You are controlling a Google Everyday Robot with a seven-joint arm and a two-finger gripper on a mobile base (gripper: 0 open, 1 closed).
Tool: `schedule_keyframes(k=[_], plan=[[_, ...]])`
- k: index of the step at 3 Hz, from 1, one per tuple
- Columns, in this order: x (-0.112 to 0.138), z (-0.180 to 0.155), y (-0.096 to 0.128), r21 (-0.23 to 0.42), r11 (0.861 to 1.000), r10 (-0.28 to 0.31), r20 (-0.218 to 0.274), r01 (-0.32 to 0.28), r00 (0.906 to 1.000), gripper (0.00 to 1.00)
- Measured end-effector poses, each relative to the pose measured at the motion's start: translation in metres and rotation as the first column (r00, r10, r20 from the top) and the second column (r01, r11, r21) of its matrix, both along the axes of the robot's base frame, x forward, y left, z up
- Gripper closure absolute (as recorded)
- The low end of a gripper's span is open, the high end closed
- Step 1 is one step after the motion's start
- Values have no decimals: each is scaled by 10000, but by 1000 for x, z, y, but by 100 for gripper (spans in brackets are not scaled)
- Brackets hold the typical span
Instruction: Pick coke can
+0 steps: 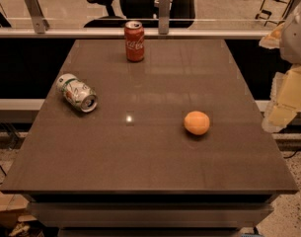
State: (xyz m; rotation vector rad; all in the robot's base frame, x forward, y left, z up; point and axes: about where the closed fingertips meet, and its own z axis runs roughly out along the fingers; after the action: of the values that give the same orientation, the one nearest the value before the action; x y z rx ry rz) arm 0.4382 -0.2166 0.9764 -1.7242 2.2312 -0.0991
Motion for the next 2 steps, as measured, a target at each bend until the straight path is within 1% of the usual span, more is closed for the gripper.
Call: schedule_keyframes(k=[1, 2], plan=[[0, 1, 0, 8, 10000, -5, 43, 5, 10000, 0], [6, 8, -2, 209, 9998, -25, 405, 16, 9992, 0]])
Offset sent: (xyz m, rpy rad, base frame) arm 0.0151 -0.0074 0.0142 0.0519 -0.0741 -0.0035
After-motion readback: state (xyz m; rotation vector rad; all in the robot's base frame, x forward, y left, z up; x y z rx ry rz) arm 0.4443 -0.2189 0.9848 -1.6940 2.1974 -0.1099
